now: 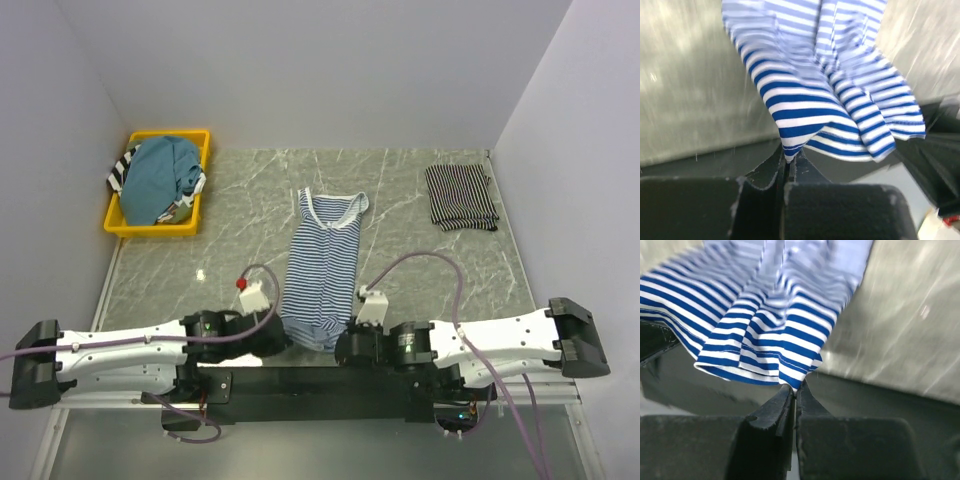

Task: Fold and stack the tank tops
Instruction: Fold the tank top

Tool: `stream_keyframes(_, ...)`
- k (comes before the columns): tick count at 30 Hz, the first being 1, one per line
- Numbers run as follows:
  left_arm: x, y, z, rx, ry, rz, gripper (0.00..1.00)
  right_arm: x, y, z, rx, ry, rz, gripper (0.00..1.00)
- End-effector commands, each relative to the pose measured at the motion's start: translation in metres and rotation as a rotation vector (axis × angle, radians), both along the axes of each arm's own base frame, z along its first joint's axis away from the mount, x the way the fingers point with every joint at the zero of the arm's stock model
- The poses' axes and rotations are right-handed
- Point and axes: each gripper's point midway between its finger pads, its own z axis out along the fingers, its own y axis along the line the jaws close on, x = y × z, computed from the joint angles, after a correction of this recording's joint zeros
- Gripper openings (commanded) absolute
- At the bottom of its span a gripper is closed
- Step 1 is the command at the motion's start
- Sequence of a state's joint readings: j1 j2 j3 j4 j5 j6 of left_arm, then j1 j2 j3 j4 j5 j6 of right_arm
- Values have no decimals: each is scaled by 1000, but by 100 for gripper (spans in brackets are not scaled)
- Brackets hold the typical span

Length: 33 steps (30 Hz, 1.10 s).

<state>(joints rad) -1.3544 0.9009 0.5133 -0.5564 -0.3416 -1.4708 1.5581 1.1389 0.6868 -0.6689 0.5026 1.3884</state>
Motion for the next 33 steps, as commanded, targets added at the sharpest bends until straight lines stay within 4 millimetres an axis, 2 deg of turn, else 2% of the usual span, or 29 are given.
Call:
stream_keyframes(1,43,-3,29,7,-124,15,1,37,1,31,29,-119,-20,0)
stream_keyframes(2,53,-3,35,5,-141,25,1,52,-3,35,37,-130,-56,0)
stream_keyframes(4,82,-3,50,6,-193,52,0,67,-2,42,49,-154,-48,0)
stream_keyframes(5,90,-4,54,4,-199,55,1,83,-2,48,68,-170,-82,0)
stream_keyframes(6,106,2,57,21,-218,70,0,90,-4,50,55,-183,-64,0)
stream_keyframes(8,124,-6,62,13,-221,68,1,105,-3,56,50,-206,-70,0)
stream_keyframes(9,140,-4,58,36,-227,84,1,120,-6,59,38,-224,-84,0)
stream_keyframes(11,158,-10,67,27,-241,90,1,136,-6,62,17,-237,-98,0)
stream_keyframes(12,170,-8,60,46,-226,95,1,148,-8,63,14,-244,-106,0)
stream_keyframes(13,182,-14,70,25,-248,103,1,156,-8,60,0,-240,-113,0)
stream_keyframes(14,189,-14,69,28,-249,109,1,163,-8,61,3,-246,-119,0)
stream_keyframes(15,199,-14,59,51,-228,112,1,172,-7,63,5,-258,-113,0)
stream_keyframes(16,208,-16,65,40,-237,121,0,184,-12,56,-10,-244,-138,0)
stream_keyframes(17,217,-19,66,29,-244,127,1,192,-12,59,-6,-249,-144,0)
stream_keyframes(18,226,-18,57,43,-224,137,1,200,-12,59,-11,-259,-143,0)
stream_keyframes(20,242,-23,62,24,-232,145,0,217,-16,57,-24,-251,-165,0)
stream_keyframes(21,250,-21,52,41,-213,156,1,224,-15,58,-25,-260,-159,0)
stream_keyframes(22,257,-25,56,30,-215,155,1,229,-14,52,-36,-245,-156,0)
stream_keyframes(23,262,-25,53,33,-210,156,1,240,-15,57,-24,-252,-171,0)
stream_keyframes(24,270,-25,47,43,-197,167,0,245,-15,49,-46,-239,-163,0)
stream_keyframes(27,280,-26,30,43,-159,165,1,261,-14,48,-43,-228,-161,0)
stream_keyframes(28,282,-27,26,38,-150,161,3,264,-12,43,-51,-216,-161,6)
stream_keyframes(29,285,-26,22,38,-143,163,11,266,-11,40,-51,-209,-161,13)
stream_keyframes(30,289,-26,18,32,-137,170,30,269,-13,35,-52,-195,-167,19)
stream_keyframes(31,291,-27,19,21,-136,170,39,271,-11,36,-45,-193,-166,34)
stream_keyframes(33,292,-30,28,-7,-152,158,50,274,-15,38,-52,-190,-175,43)
